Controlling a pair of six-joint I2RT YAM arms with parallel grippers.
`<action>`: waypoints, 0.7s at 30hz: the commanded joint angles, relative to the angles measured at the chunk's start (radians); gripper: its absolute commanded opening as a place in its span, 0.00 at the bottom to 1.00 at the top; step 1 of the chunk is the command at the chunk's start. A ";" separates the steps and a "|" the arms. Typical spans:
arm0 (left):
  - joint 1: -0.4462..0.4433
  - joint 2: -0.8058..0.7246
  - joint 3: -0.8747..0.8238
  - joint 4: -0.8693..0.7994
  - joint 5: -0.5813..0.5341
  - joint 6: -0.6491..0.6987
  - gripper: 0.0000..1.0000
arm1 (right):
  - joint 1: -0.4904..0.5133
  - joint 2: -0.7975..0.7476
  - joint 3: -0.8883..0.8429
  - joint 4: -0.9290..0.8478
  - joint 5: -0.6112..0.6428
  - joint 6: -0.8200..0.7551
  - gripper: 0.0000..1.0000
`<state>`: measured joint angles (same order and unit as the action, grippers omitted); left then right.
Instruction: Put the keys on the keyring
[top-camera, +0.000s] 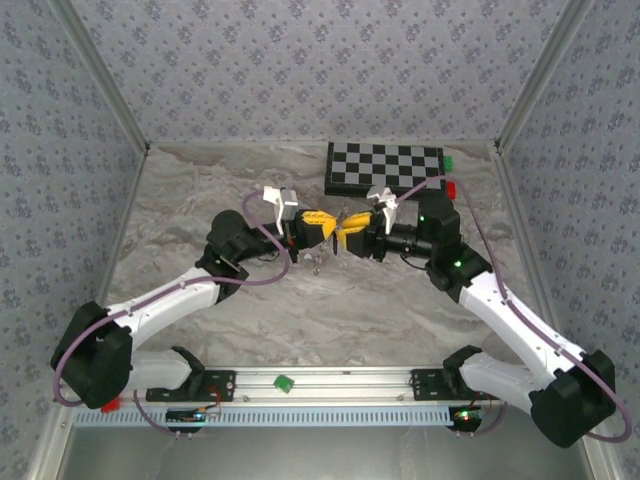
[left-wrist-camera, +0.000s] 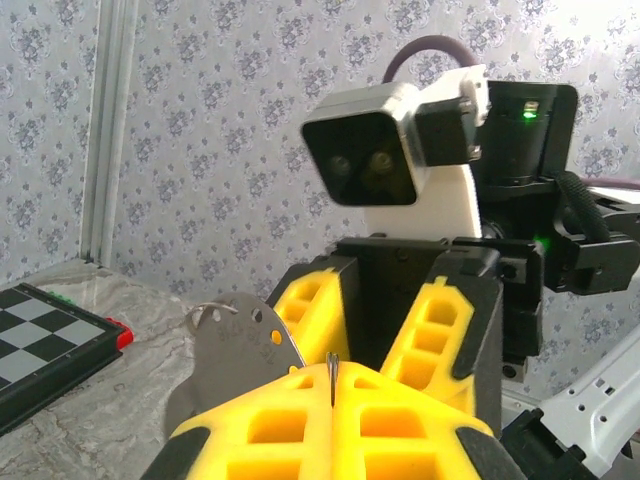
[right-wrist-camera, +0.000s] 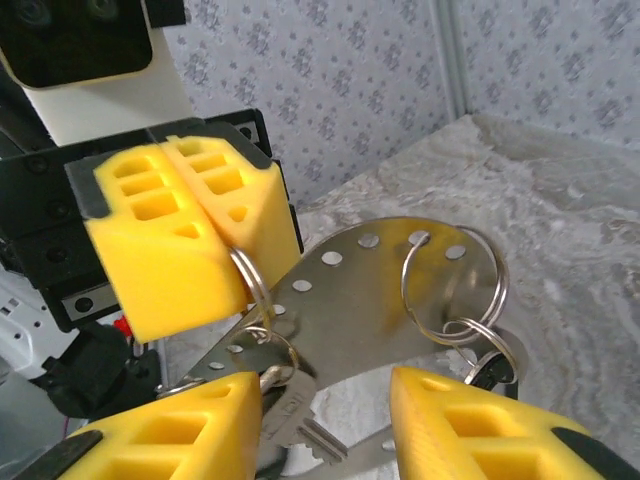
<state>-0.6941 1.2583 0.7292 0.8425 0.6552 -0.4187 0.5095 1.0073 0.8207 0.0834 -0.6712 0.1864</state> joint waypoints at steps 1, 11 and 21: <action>-0.008 -0.014 0.004 0.066 -0.022 -0.014 0.00 | 0.004 -0.073 -0.040 0.026 0.078 -0.009 0.41; -0.006 -0.007 0.007 0.066 -0.051 -0.029 0.00 | 0.149 -0.123 -0.069 -0.010 0.249 -0.159 0.44; -0.007 -0.012 0.006 0.064 -0.047 -0.030 0.00 | 0.198 -0.089 -0.079 0.023 0.379 -0.226 0.31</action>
<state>-0.6960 1.2583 0.7292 0.8421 0.6117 -0.4393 0.6994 0.9108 0.7483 0.0860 -0.3519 0.0002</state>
